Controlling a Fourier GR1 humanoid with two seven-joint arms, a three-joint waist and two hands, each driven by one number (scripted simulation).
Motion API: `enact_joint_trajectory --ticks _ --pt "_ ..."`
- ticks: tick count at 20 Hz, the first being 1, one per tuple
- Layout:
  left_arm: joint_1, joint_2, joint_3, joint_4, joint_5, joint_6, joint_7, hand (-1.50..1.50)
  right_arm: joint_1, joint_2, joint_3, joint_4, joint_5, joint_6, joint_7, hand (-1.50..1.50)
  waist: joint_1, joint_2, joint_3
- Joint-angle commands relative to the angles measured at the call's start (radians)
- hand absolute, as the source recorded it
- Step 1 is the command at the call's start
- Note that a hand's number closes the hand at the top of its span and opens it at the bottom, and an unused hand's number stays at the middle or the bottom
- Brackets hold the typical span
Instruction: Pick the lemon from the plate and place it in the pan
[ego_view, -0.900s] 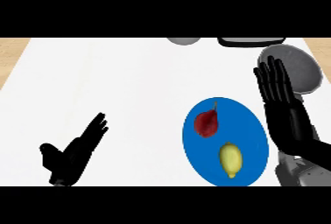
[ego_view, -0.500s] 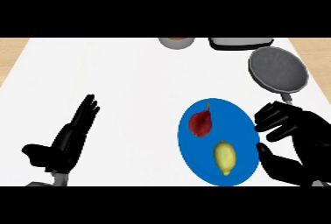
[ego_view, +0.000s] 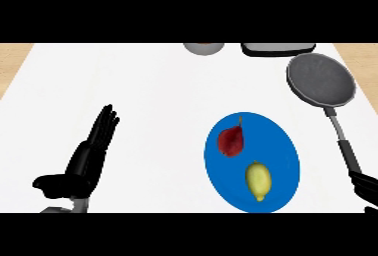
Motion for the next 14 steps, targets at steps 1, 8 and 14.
enact_joint_trajectory --ticks 1,8,14 --pt "-0.02 -0.02 -0.018 -0.014 -0.025 0.006 0.006 0.0 0.092 -0.015 -0.097 0.014 0.068 -0.061 -0.197 -1.5 0.023 0.003 -0.003" --pt "0.004 -0.055 -0.044 -0.018 -0.063 0.025 0.006 0.0 0.226 0.011 -0.067 -0.157 0.364 -0.174 0.015 -1.5 0.036 0.004 -0.004" --pt "-0.036 -0.039 -0.014 0.022 -0.045 -0.022 0.003 0.0 0.224 0.061 0.025 -0.199 0.763 -0.277 0.303 -1.5 0.047 0.009 -0.005"
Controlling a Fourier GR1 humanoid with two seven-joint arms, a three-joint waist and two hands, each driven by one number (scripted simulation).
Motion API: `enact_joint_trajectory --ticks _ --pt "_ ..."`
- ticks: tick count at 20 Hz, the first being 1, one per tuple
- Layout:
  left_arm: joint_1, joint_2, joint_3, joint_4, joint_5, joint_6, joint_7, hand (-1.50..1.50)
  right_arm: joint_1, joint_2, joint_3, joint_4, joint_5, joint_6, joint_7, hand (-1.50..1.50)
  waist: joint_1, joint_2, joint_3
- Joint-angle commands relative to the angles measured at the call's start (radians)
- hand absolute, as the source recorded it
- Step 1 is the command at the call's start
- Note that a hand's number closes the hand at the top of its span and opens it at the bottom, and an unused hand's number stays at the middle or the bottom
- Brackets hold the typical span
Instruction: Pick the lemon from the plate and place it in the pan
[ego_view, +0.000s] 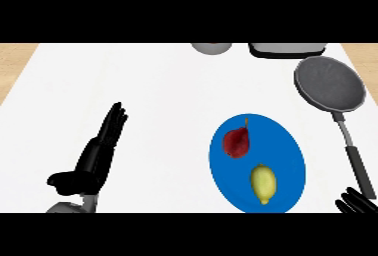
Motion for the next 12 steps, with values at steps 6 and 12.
enact_joint_trajectory --ticks 6,12 --pt "-0.014 -0.026 -0.014 0.011 -0.022 -0.008 -0.008 0.0 -0.061 0.126 0.166 -0.02 0.648 -0.041 0.387 -1.5 0.015 0.003 -0.001" --pt "-0.001 -0.038 0.024 0.028 -0.038 -0.026 -0.024 0.0 -0.126 0.258 0.224 0.127 0.838 -0.042 0.493 -1.5 0.008 0.0 0.002"
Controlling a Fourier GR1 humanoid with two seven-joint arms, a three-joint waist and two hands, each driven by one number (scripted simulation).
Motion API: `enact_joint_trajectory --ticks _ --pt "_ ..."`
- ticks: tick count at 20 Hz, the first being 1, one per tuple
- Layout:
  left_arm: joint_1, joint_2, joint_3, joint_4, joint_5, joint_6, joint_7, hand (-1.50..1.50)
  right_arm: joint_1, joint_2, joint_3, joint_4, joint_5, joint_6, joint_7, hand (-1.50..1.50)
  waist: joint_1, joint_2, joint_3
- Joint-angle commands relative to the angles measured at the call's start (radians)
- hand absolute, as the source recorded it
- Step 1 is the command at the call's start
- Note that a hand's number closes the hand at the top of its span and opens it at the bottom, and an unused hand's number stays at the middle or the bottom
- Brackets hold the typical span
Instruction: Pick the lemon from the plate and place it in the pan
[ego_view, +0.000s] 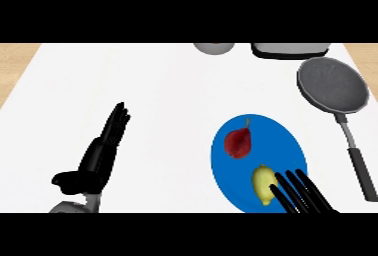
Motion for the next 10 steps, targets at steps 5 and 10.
enact_joint_trajectory --ticks 5,10 --pt "0.067 -0.004 0.035 -0.071 -0.019 -0.059 0.031 0.0 -0.084 0.085 0.028 0.094 0.105 0.021 0.09 -1.5 -0.002 -0.002 0.001" --pt "0.09 -0.025 0.06 -0.09 -0.045 -0.067 0.016 0.0 -0.106 0.099 0.018 0.126 0.066 0.008 0.09 -1.5 -0.001 -0.002 0.001"
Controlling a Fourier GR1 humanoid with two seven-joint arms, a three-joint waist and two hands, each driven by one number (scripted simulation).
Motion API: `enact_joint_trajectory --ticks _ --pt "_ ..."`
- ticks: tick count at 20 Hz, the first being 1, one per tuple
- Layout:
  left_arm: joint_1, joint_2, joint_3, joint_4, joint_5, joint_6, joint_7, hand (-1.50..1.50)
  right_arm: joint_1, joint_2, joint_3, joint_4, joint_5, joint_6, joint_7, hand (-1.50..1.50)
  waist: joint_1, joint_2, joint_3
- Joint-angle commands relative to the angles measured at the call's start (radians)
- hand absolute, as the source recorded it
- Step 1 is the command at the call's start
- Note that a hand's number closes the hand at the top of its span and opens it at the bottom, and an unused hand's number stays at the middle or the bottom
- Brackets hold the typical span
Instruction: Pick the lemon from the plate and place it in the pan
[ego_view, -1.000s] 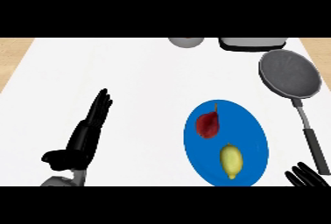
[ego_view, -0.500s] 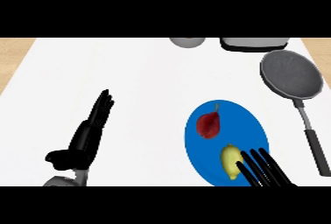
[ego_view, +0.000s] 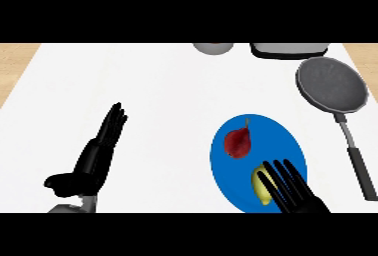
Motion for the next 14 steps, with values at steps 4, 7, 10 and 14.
enact_joint_trajectory --ticks 4,7,10,14 --pt "-0.077 -0.016 0.047 0.001 -0.01 -0.031 0.092 0.0 -0.126 0.006 -0.051 0.134 -0.084 -0.023 -0.039 -1.5 0.001 0.001 0.0" --pt "-0.029 -0.031 0.057 -0.014 -0.03 -0.051 0.051 0.0 -0.112 0.026 -0.026 0.133 -0.059 -0.041 -0.026 -1.5 0.0 0.0 0.0" --pt "-0.041 -0.044 0.069 0.036 -0.045 -0.042 0.028 0.0 -0.214 0.055 -0.053 0.242 -0.05 -0.039 -0.009 -1.5 0.002 0.001 0.0" --pt "-0.041 -0.04 0.098 0.046 -0.015 -0.097 0.014 0.0 -0.212 0.041 -0.063 0.157 -0.026 0.08 0.058 -1.5 -0.001 0.001 0.0"
